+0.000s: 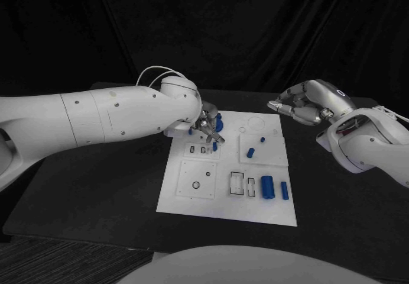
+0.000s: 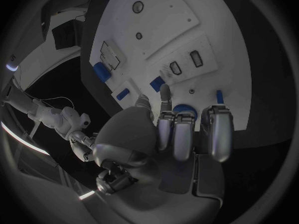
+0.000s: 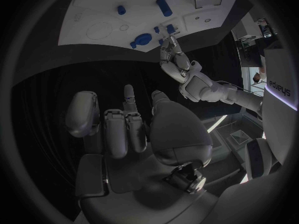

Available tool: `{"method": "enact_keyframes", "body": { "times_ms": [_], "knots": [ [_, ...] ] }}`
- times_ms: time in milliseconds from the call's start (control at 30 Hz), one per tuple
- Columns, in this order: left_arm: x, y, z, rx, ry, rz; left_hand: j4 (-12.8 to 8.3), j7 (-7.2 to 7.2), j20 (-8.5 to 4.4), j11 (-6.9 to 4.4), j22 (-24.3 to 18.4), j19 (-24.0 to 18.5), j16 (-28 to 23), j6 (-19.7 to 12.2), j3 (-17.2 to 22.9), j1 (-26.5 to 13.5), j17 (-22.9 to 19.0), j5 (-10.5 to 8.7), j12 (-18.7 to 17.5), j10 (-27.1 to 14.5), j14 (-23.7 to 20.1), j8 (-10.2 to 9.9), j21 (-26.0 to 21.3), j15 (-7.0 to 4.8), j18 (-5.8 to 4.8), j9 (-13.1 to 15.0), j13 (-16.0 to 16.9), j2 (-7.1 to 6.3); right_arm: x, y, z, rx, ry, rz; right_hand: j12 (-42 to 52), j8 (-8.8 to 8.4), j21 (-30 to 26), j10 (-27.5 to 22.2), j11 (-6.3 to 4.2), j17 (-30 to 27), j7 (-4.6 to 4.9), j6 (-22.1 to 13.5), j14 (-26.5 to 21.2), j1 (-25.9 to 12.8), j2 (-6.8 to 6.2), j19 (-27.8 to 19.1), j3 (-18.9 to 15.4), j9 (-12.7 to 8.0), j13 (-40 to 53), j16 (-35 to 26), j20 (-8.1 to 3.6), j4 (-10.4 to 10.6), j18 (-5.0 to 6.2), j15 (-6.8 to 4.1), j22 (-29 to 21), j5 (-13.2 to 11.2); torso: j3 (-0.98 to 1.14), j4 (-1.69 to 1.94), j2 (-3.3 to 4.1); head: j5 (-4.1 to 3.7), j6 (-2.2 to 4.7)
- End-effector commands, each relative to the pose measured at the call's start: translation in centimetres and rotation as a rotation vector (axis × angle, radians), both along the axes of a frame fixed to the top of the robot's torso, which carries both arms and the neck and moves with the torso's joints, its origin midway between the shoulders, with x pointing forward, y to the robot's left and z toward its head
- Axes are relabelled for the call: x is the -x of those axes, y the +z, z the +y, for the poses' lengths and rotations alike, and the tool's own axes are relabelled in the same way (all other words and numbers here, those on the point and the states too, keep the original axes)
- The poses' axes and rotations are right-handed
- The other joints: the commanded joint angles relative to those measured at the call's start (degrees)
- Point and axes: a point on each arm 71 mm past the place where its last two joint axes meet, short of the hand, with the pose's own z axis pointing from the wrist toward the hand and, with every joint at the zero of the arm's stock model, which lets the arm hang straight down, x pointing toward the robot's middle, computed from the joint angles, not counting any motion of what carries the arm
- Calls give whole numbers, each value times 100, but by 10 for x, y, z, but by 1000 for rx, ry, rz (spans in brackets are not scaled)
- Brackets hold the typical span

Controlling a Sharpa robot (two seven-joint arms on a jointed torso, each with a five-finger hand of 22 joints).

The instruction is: Assemble the parts on the task board

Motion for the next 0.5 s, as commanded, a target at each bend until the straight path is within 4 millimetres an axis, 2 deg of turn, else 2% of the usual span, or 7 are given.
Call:
{"method": "enact_keyframes", "body": {
  "times_ms": [33,500],
  "knots": [
    [2,-2,-3,1,-24,19,-7,-4,-33,-83,545,-56,58,35,283,-126,1514,15,142,854,615,-94,-55,-20,-41,110,1479,77,-1,0,-1,8,-15,7,95,87,-4,587,-7,1106,-15,-28,485,150,-35,-28,-95,88,1520,26,3,26,-30,-9,928,97,2,-6,0,10,-1],
    [2,-10,-3,-10,-24,40,15,0,-31,-79,526,-76,58,49,291,-173,1514,-12,142,854,615,-138,-74,-17,-35,110,1479,87,-2,0,0,11,-13,11,95,90,-13,587,-7,1101,-16,-26,484,154,-32,-31,-97,92,1520,22,3,28,-28,-10,925,100,6,-8,-6,5,-1]
  ]
}}
